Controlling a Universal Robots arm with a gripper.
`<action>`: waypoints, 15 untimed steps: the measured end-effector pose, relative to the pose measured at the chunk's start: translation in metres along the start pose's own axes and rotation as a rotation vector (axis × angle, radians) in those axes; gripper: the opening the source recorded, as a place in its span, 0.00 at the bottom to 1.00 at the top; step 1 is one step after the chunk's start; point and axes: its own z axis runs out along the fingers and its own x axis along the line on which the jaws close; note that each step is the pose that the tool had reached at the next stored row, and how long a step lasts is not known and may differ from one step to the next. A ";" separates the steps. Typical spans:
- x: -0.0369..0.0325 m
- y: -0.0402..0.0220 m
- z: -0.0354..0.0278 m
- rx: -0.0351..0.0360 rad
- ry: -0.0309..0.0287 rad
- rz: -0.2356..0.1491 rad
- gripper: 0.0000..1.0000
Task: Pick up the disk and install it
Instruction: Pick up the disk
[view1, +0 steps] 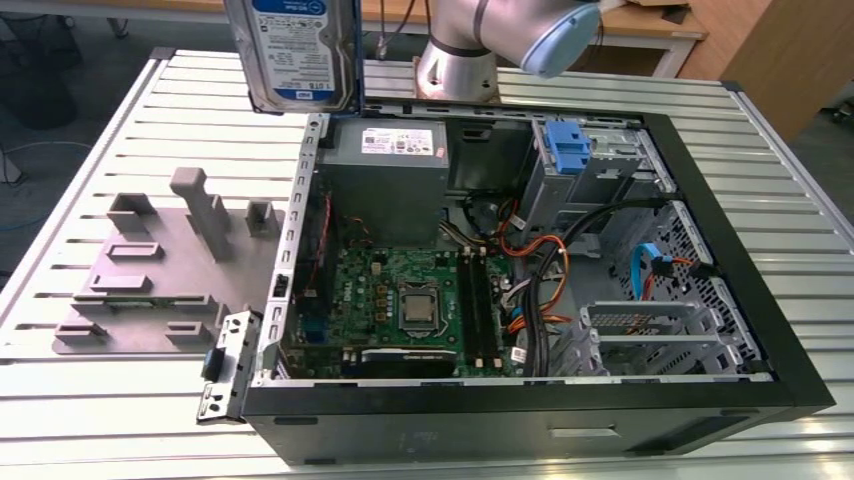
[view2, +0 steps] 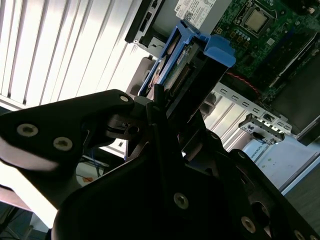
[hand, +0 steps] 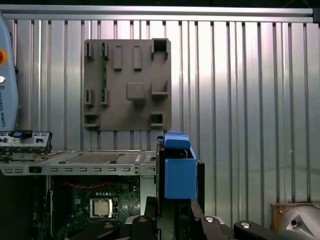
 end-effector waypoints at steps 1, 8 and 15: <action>0.0000 -0.0012 0.0000 0.0000 0.0000 0.000 0.35; -0.0003 -0.0112 0.0002 0.0000 0.0000 0.000 0.35; -0.0008 -0.0281 0.0006 0.0000 0.0000 0.000 0.35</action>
